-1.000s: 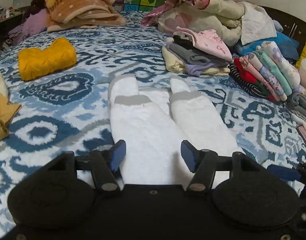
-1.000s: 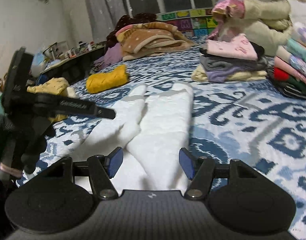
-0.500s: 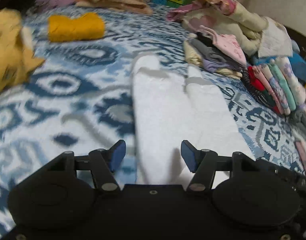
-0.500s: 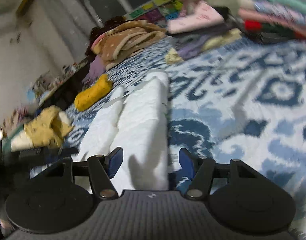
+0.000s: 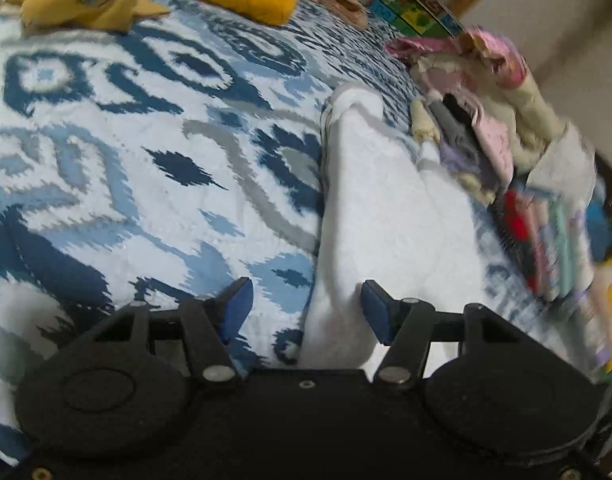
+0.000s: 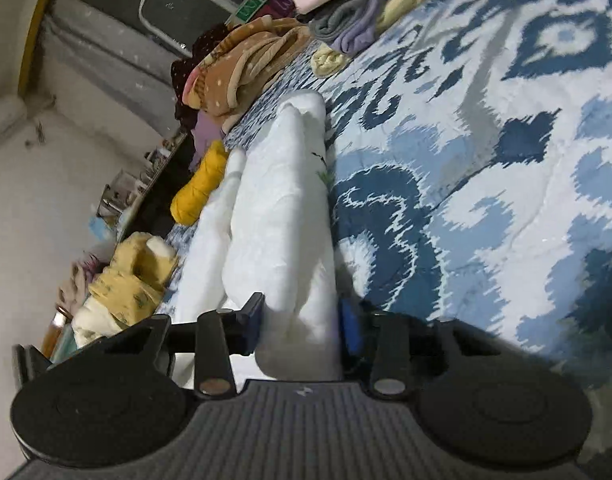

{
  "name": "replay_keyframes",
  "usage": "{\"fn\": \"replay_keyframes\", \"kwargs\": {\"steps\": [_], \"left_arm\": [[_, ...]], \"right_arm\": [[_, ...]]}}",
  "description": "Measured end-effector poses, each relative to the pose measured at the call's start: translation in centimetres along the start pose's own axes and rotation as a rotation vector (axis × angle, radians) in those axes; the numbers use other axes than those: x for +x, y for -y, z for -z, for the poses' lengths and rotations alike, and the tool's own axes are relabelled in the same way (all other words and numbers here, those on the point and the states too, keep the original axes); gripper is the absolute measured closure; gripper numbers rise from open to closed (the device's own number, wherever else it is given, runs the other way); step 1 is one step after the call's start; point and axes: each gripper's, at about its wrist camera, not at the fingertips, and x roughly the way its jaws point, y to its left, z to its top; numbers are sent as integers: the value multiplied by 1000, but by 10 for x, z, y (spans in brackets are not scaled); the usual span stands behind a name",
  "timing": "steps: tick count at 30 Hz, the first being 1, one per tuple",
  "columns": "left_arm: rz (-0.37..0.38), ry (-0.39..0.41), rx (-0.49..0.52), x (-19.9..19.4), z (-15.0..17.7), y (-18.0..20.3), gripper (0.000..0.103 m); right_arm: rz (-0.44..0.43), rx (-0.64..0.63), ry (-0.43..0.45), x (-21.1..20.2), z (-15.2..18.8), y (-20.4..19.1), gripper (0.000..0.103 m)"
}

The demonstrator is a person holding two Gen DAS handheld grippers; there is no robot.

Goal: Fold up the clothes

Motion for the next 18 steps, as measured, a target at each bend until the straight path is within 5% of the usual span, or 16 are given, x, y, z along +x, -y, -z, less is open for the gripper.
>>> {"fn": "replay_keyframes", "kwargs": {"steps": [5, 9, 14, 18], "left_arm": [[-90, 51, 162, 5, 15, 12, 44], [-95, 63, 194, 6, 17, 11, 44], [-73, 105, 200, -14, 13, 14, 45], [-55, 171, 443, -41, 20, 32, 42]], "right_arm": [[54, -127, 9, 1, 6, -10, 72], [59, -148, 25, -3, 7, -12, 72], [64, -193, 101, -27, 3, -23, 61], [120, -425, 196, -54, 3, -48, 48]]}}
